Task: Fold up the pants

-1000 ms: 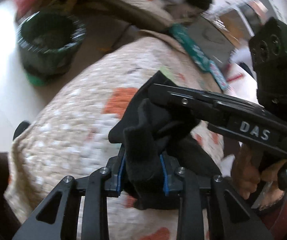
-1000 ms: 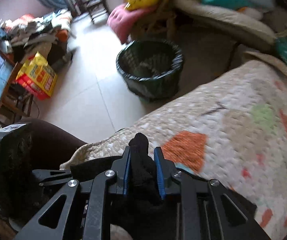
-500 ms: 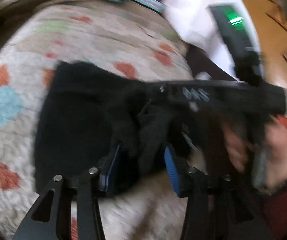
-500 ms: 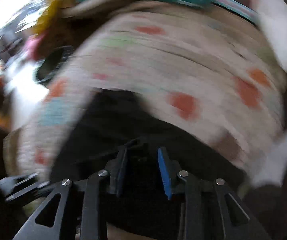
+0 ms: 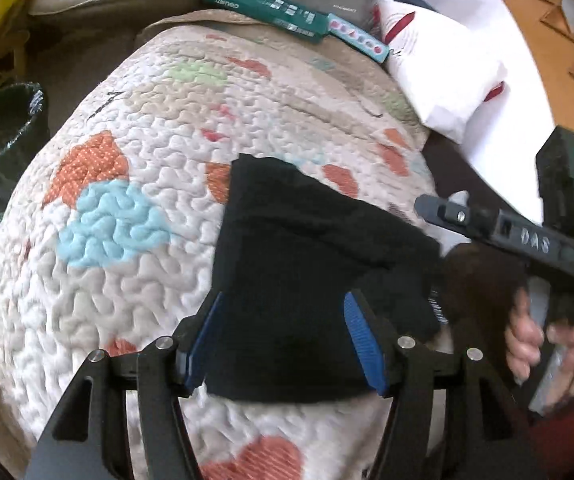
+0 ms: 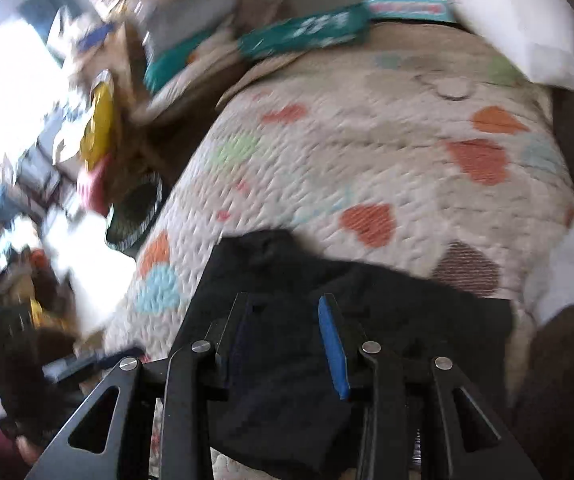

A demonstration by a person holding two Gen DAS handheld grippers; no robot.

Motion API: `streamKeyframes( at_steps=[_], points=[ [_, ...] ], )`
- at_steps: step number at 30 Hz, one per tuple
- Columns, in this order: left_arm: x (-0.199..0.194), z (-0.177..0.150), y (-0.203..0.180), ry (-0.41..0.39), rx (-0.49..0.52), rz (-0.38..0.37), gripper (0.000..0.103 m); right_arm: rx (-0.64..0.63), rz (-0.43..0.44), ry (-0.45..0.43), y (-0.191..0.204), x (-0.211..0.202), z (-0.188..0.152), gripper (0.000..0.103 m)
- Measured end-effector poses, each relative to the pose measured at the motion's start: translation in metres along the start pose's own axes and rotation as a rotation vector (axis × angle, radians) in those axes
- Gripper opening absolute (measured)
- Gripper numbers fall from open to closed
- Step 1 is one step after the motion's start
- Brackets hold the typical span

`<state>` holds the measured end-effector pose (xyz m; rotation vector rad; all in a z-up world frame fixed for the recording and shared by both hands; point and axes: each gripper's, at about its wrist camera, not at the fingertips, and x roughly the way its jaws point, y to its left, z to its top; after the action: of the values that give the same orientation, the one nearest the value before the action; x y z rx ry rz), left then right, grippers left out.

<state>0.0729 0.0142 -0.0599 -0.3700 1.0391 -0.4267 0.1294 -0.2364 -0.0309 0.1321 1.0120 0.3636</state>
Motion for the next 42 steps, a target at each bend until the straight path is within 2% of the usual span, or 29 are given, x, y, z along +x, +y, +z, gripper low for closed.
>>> streamKeyframes(
  at_steps=[2,5,8,12,14,15,16,17,18,20,23,29,32,36,38,40,41,42],
  points=[
    [0.013,0.003,0.005,0.024,-0.004,-0.011,0.061,-0.108,-0.066,0.023,0.024,0.018,0.002,0.038],
    [0.032,0.005,0.007,0.047,-0.008,-0.027,0.063,-0.197,-0.077,0.084,0.046,0.047,0.009,0.045],
    [0.044,0.002,0.011,0.063,0.001,-0.047,0.066,-0.196,-0.047,0.116,0.050,0.070,0.019,0.057],
    [0.049,0.002,0.018,0.044,-0.017,-0.096,0.070,-0.160,-0.003,0.179,0.065,0.121,0.047,0.057],
    [0.050,0.002,0.020,0.046,-0.023,-0.113,0.069,-0.175,-0.021,0.238,0.077,0.145,0.051,0.057],
    [0.051,0.002,0.020,0.051,-0.007,-0.108,0.065,-0.184,-0.037,0.282,0.083,0.160,0.052,0.057],
    [0.051,0.001,0.016,0.057,0.030,-0.089,0.038,-0.201,-0.062,0.330,0.087,0.172,0.050,0.045],
    [0.053,0.001,0.013,0.074,0.076,-0.061,0.016,-0.222,-0.097,0.358,0.091,0.180,0.047,0.019],
    [0.055,0.001,0.013,0.085,0.092,-0.043,0.001,-0.258,-0.140,0.372,0.097,0.185,0.043,0.019],
    [0.055,0.003,0.022,0.085,0.048,-0.067,0.000,-0.264,-0.137,0.364,0.101,0.183,0.044,0.013],
    [0.046,0.014,0.045,0.065,-0.066,-0.105,0.000,-0.229,-0.126,0.354,0.103,0.179,0.052,0.011],
    [0.016,0.037,0.096,-0.047,-0.203,-0.080,0.000,-0.244,-0.110,0.326,0.139,0.190,0.080,0.011],
    [0.011,0.039,0.112,-0.064,-0.253,-0.085,0.000,-0.257,-0.094,0.304,0.167,0.205,0.095,0.012],
    [0.004,0.041,0.111,-0.096,-0.238,-0.062,0.000,-0.249,-0.115,0.355,0.174,0.233,0.096,0.017],
    [-0.002,0.042,0.109,-0.120,-0.226,-0.055,0.001,-0.198,-0.055,0.337,0.163,0.221,0.100,0.020],
    [-0.005,0.044,0.107,-0.135,-0.218,-0.054,0.010,-0.125,-0.011,0.280,0.145,0.194,0.109,0.030],
    [-0.006,0.043,0.106,-0.136,-0.215,-0.055,0.014,-0.089,-0.001,0.237,0.136,0.180,0.113,0.038],
    [-0.005,0.042,0.105,-0.134,-0.212,-0.055,0.021,-0.041,0.007,0.176,0.124,0.159,0.115,0.042]
  ],
)
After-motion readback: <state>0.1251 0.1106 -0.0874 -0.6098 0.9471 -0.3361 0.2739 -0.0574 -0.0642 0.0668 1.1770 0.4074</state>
